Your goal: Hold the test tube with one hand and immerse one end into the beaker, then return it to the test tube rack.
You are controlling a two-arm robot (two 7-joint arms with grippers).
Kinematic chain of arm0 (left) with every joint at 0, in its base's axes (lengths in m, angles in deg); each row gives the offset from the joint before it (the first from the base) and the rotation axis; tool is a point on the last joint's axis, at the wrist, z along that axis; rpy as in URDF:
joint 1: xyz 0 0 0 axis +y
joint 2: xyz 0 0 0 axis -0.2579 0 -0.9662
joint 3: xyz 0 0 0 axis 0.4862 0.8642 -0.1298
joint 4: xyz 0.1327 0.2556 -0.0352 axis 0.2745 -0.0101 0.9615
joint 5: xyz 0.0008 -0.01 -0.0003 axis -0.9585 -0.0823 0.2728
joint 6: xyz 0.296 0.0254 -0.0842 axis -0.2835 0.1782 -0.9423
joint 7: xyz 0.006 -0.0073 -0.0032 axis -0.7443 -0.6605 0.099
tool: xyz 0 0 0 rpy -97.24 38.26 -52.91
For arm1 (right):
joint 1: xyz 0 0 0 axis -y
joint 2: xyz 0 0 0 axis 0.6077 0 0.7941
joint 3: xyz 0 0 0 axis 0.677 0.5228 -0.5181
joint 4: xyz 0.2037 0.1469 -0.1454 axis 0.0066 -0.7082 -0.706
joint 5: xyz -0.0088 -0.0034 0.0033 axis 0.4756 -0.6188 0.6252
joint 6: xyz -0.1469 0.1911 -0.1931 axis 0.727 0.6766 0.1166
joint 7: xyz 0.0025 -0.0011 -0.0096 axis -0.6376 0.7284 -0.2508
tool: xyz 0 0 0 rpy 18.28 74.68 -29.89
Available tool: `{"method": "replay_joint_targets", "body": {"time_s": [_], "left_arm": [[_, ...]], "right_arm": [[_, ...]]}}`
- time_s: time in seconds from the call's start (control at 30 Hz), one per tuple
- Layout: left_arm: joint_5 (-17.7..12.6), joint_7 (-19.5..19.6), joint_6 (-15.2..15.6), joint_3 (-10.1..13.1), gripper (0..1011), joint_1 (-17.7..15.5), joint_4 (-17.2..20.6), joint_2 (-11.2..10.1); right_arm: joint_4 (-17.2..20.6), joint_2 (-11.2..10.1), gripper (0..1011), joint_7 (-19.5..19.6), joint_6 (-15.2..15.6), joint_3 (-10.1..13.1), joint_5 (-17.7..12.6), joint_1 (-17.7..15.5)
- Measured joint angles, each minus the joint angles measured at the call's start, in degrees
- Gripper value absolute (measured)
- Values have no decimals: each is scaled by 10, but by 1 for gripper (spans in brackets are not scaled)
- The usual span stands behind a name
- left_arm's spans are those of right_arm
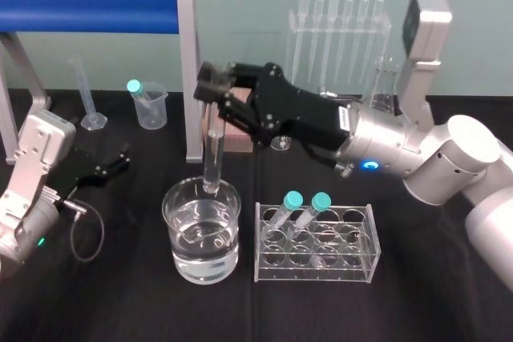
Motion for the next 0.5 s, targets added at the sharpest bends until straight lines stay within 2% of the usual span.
{"method": "replay_joint_targets", "body": {"time_s": [0.2,0.5], "left_arm": [[0,0,0,0,1000,0,0,0],[0,0,0,0,1000,0,0,0]], "right_arm": [[-28,4,225,-9,4,-24,6,12],[-91,25,225,-19,-2,-58,21,38]]}}
